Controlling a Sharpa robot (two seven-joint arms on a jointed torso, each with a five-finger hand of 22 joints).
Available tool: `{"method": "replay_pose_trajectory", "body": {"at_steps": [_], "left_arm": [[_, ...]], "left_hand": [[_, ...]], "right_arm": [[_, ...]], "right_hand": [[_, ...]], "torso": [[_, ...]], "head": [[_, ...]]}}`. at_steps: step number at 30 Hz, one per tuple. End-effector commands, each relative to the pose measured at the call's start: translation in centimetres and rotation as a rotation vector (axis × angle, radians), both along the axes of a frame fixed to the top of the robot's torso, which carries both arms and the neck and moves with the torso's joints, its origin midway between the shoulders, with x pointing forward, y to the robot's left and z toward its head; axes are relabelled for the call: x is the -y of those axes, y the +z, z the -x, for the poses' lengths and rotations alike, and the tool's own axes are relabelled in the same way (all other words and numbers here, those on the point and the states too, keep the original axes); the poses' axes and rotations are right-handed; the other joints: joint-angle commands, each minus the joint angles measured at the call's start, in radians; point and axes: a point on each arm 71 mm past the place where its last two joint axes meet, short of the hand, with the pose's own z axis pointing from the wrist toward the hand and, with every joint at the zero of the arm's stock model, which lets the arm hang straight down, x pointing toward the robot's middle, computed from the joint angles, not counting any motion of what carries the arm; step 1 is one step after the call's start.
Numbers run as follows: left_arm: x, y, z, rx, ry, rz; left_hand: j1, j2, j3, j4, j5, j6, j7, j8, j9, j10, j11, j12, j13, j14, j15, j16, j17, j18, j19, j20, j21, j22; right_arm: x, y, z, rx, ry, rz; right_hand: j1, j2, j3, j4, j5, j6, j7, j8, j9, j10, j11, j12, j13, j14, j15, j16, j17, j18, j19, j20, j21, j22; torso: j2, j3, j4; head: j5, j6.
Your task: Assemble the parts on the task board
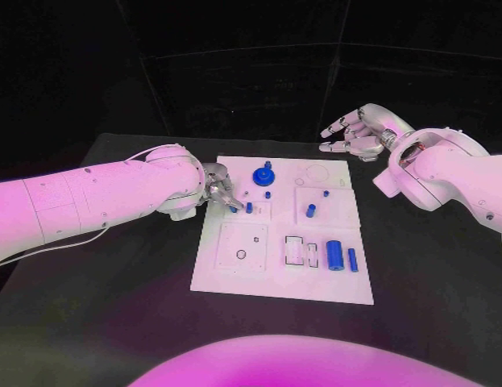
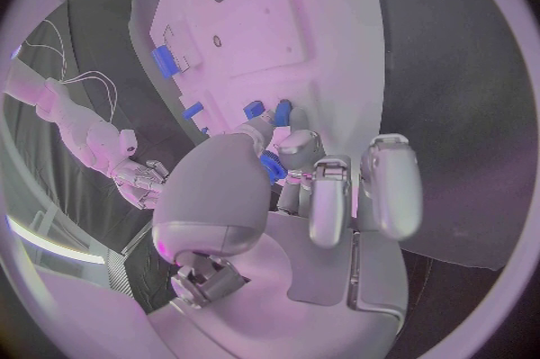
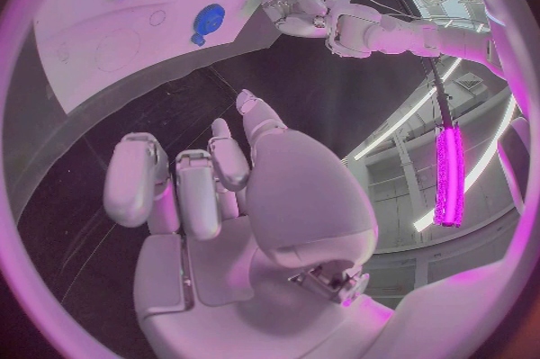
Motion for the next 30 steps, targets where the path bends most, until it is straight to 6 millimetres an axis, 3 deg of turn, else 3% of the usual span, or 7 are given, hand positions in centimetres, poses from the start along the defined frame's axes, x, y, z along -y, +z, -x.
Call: {"method": "replay_pose_trajectory", "body": {"at_steps": [1,16,30], "left_arm": [[0.0,-0.1,0.04,-0.014,-0.008,-0.014],[-0.29,-0.14,-0.2,-0.01,0.005,-0.017],[-0.04,-0.18,-0.42,-0.008,0.005,-0.017]], "left_hand": [[-0.008,0.001,-0.012,0.001,-0.003,0.003,0.007,-0.001,0.001,0.0,0.005,0.006,0.001,0.102,-0.007,0.003,0.263,0.006,0.014,-0.006,0.004,0.007],[-0.017,0.008,-0.048,0.015,-0.002,0.004,0.005,0.007,0.006,0.001,0.003,0.01,0.002,0.102,-0.009,0.003,0.263,0.005,0.015,-0.008,0.006,0.01],[-0.056,0.009,-0.149,0.072,0.003,0.004,0.005,0.018,0.012,0.003,0.003,0.016,0.002,0.102,-0.009,0.003,0.263,0.004,0.017,-0.008,0.007,0.015]], "right_arm": [[-0.07,0.14,0.01,0.005,0.01,0.0],[-0.07,0.14,-0.01,0.006,0.009,0.0],[-0.04,0.13,-0.02,0.005,0.008,0.001]], "right_hand": [[0.001,0.005,-0.004,0.003,0.006,-0.007,-0.001,0.006,-0.001,-0.003,-0.001,-0.005,0.0,0.061,-0.007,-0.003,0.046,0.02,-0.003,-0.006,-0.006,-0.001],[0.001,0.005,-0.004,0.002,0.006,-0.007,-0.001,0.007,-0.001,-0.003,-0.002,-0.005,0.0,0.061,-0.007,-0.004,0.046,0.02,-0.003,-0.006,-0.006,-0.001],[0.001,0.005,-0.005,0.003,0.006,-0.007,-0.001,0.007,-0.001,-0.004,-0.001,-0.006,-0.001,0.061,-0.007,-0.004,0.045,0.02,-0.003,-0.006,-0.007,-0.002]], "torso": [[0.0,-0.0003,0.0009],[0.0,-0.0004,-0.0002],[0.0,0.0003,0.0001]], "head": [[-0.001,-0.002],[0.001,-0.001],[-0.002,-0.005]]}}
